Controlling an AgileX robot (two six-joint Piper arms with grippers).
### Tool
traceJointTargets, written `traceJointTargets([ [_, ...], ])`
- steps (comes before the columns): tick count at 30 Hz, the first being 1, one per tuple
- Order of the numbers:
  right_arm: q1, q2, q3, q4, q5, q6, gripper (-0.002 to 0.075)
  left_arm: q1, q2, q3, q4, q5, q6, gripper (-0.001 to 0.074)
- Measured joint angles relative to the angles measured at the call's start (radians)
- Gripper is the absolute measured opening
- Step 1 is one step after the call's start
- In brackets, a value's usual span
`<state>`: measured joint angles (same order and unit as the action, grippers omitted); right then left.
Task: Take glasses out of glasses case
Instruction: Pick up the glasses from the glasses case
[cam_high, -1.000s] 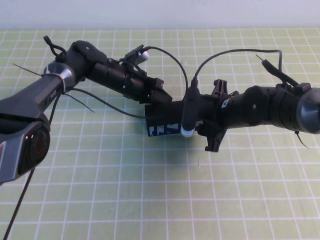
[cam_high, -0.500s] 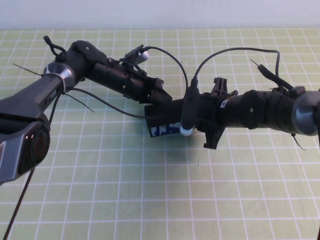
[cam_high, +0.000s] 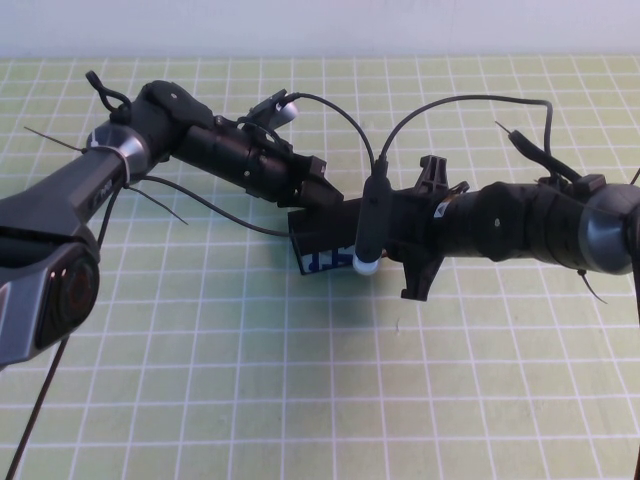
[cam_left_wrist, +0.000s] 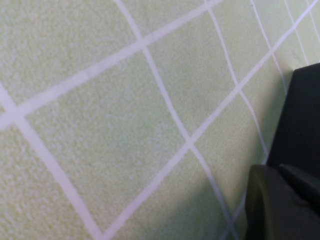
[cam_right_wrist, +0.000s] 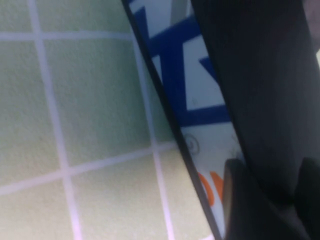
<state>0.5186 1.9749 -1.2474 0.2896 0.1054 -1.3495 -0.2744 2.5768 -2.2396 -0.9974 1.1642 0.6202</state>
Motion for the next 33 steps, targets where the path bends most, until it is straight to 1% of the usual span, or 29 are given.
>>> traceJointTargets([
  [4, 0.008, -0.006, 0.000, 0.000, 0.006, 0.000, 0.0182, 0.000, 0.000, 0.000, 0.002, 0.011, 0.000, -0.0002],
  [12, 0.010, -0.007, 0.000, 0.000, 0.006, 0.000, 0.0175, 0.002, 0.000, 0.000, 0.004, 0.013, -0.002, -0.0002],
  [15, 0.010, -0.008, 0.000, 0.000, 0.006, 0.000, 0.0150, 0.002, 0.000, 0.000, 0.006, 0.013, -0.002, -0.0002],
  [21, 0.010, -0.025, 0.000, -0.003, -0.007, 0.000, 0.0066, 0.003, 0.000, 0.000, 0.008, 0.007, -0.004, -0.0002],
  [28, 0.010, -0.032, 0.000, -0.007, -0.018, -0.008, 0.0022, 0.003, 0.000, 0.000, 0.008, 0.003, 0.004, -0.0003],
  [33, 0.011, -0.037, 0.000, -0.007, -0.025, -0.008, 0.0011, 0.013, -0.002, -0.042, 0.028, 0.018, 0.014, -0.0002],
])
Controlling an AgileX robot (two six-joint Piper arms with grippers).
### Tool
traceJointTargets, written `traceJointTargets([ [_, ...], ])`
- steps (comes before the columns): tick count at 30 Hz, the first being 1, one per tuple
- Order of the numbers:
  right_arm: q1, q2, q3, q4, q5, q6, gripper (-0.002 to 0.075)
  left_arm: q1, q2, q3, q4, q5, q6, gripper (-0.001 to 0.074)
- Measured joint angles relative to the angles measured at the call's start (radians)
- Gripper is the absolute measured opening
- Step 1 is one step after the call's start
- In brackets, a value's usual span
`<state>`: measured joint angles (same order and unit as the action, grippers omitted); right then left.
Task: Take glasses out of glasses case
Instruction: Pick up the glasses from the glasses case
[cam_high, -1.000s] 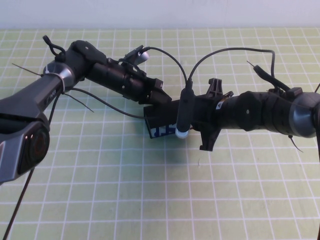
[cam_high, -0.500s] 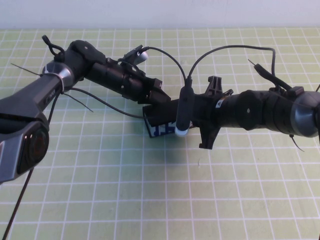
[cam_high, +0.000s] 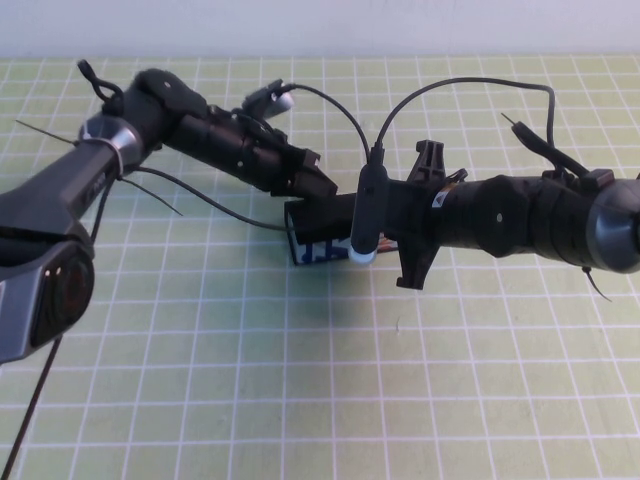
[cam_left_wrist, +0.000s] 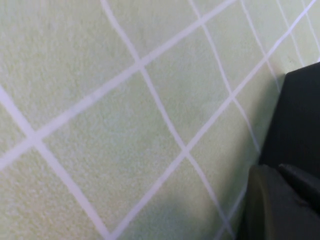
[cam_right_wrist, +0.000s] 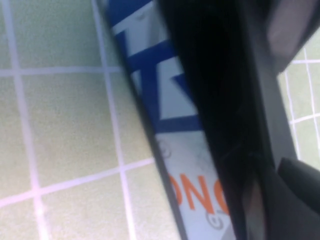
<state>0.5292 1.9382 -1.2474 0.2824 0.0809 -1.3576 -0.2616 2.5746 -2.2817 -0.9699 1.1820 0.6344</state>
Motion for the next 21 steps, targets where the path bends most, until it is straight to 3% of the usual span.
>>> traceJointTargets([
  [13, 0.002, 0.000, 0.000, 0.003, -0.021, 0.000, 0.0004, 0.060, -0.303, -0.078, 0.210, 0.040, 0.001, -0.0003],
  [18, 0.002, 0.000, 0.000, 0.003, -0.021, 0.000, 0.0004, 0.013, -0.444, 0.148, 0.168, 0.040, 0.111, -0.0003],
  [21, 0.002, 0.000, 0.000, 0.007, -0.021, 0.000, 0.0003, -0.021, -0.542, 0.416, 0.124, -0.023, 0.228, -0.0003],
])
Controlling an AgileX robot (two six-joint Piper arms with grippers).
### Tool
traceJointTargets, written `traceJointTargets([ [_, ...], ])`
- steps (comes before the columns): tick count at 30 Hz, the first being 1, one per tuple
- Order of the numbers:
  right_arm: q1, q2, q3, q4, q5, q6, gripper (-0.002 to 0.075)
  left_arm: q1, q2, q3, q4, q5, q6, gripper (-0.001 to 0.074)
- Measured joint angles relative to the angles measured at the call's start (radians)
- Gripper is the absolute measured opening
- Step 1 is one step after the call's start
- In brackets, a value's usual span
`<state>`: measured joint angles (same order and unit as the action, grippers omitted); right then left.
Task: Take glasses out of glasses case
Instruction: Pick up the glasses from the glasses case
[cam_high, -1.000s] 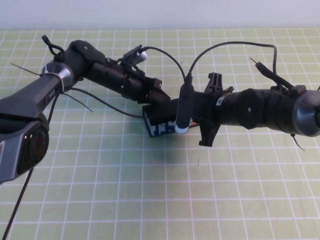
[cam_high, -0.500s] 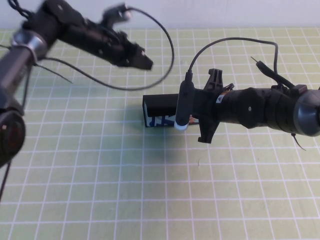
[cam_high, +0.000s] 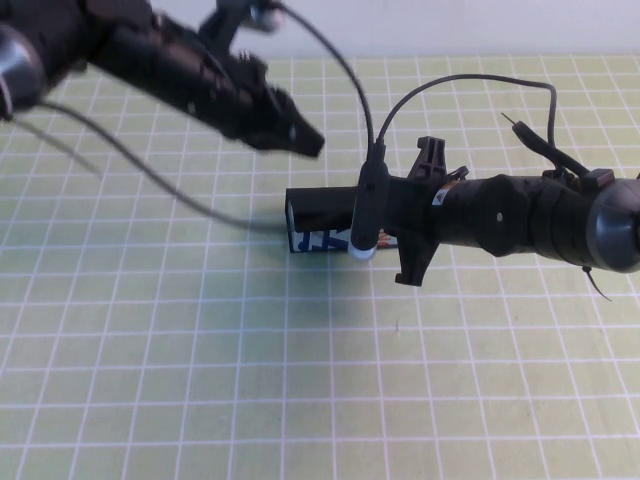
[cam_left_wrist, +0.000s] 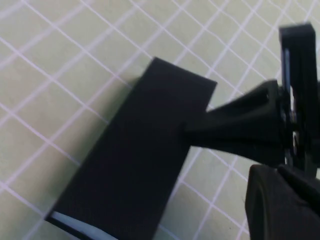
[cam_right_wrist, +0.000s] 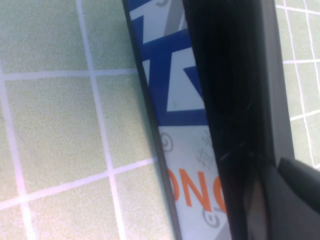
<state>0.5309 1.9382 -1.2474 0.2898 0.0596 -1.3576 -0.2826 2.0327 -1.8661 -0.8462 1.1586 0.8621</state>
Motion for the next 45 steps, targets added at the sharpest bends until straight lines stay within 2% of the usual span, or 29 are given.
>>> traceJointTargets([
  [3, 0.000, 0.000, 0.000, 0.007, 0.000, 0.000, 0.0003, -0.009, -0.118, 0.282, -0.118, -0.148, 0.187, -0.0003],
  [8, 0.000, 0.000, 0.000, 0.011, 0.000, 0.000, 0.0003, -0.007, -0.253, 0.665, -0.448, -0.310, 0.707, -0.0003],
  [11, 0.000, 0.000, 0.000, 0.013, 0.000, 0.000, 0.0003, -0.008, -0.251, 0.804, -0.640, -0.339, 0.949, -0.0003],
  [14, 0.000, 0.000, 0.000, 0.014, 0.000, 0.000, 0.0003, -0.008, -0.208, 0.858, -0.766, -0.368, 1.111, -0.0003],
  [21, 0.000, 0.000, 0.000, 0.028, 0.000, 0.000, 0.0003, -0.008, -0.087, 0.837, -0.841, -0.344, 1.265, -0.0002],
  [36, 0.000, 0.000, 0.000, 0.037, 0.015, 0.000, 0.0003, -0.008, -0.031, 0.775, -0.849, -0.253, 1.290, -0.0003],
  [45, -0.002, 0.000, -0.043, 0.047, 0.079, 0.000, 0.0002, -0.008, -0.031, 0.773, -0.849, -0.289, 1.380, -0.0003],
])
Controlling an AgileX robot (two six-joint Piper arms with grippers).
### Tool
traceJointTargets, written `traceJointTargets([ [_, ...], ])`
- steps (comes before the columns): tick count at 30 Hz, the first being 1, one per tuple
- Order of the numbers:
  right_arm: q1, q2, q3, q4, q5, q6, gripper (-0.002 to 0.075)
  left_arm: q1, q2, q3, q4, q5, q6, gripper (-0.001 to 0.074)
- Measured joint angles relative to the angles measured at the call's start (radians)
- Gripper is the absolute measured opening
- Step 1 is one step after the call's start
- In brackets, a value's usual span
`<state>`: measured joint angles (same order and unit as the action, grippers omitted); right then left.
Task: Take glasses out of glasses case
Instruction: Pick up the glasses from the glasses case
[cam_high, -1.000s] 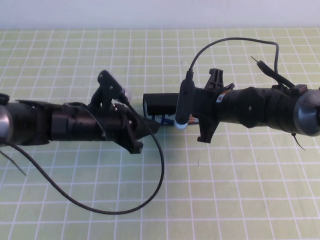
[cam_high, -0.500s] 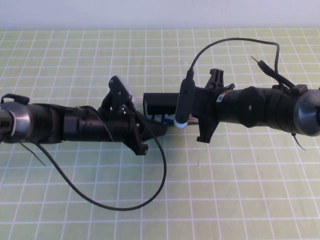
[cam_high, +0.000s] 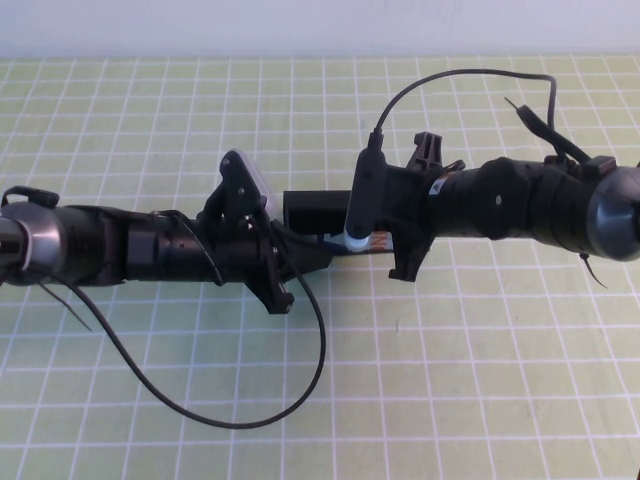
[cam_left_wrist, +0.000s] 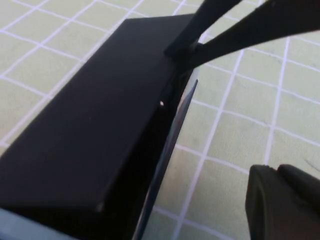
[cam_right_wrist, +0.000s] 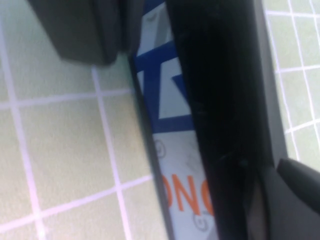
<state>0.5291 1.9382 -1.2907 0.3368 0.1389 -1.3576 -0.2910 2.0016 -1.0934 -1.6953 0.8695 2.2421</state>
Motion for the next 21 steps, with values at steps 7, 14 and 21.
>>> traceJointTargets([
  [7, 0.000, 0.000, -0.027, 0.006, 0.044, 0.000, 0.0000, 0.000, 0.000, 0.000, 0.000, 0.025, 0.033, -0.0003],
  [14, 0.000, 0.000, -0.027, 0.021, 0.050, 0.002, -0.0001, 0.002, 0.000, 0.000, 0.000, 0.090, 0.035, -0.0003],
  [21, 0.000, 0.000, -0.029, 0.029, 0.063, 0.002, -0.0001, 0.011, 0.000, -0.032, 0.000, 0.013, 0.039, -0.0003],
])
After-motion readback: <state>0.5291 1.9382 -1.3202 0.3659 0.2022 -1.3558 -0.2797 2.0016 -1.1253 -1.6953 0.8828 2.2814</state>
